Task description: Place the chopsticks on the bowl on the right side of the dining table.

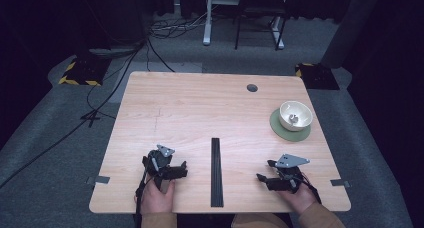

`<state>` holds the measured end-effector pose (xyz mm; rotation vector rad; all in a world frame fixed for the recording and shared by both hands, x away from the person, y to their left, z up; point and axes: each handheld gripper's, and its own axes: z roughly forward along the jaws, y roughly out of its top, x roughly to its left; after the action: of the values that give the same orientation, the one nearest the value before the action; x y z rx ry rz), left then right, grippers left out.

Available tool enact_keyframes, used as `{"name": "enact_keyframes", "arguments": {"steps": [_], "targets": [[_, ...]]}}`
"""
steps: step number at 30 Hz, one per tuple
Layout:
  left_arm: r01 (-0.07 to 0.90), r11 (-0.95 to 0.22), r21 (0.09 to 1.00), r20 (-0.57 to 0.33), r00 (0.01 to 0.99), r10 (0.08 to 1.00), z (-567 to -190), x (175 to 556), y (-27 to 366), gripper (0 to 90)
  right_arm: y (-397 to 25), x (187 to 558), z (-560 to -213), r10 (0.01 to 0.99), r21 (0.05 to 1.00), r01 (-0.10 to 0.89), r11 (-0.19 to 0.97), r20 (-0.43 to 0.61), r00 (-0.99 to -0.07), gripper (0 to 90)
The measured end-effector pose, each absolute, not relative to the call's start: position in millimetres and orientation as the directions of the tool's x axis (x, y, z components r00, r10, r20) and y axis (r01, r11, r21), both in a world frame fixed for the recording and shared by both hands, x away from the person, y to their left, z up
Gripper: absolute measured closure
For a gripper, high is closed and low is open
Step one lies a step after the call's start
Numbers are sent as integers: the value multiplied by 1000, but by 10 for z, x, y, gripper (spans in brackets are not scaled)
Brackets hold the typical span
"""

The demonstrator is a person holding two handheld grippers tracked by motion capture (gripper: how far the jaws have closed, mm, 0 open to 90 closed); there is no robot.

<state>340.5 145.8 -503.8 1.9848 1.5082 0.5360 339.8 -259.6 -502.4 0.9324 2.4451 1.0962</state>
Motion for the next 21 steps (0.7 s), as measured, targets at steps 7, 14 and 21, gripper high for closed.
{"name": "enact_keyframes", "arguments": {"steps": [7,14,21], "targets": [[725,-189,662,-34,281,959,-5039,3398,1456,19,-2577,3376,-4882,662,729,461,506,14,-749,452],[724,-193,663,-37,290,956,-5042,3394,1464,19,-2465,3345,-4735,617,732,435,525,26,-787,484],[722,-208,660,-30,302,953,-5038,3393,1478,15,-2321,3401,-4575,560,725,432,537,77,-825,500]]}}
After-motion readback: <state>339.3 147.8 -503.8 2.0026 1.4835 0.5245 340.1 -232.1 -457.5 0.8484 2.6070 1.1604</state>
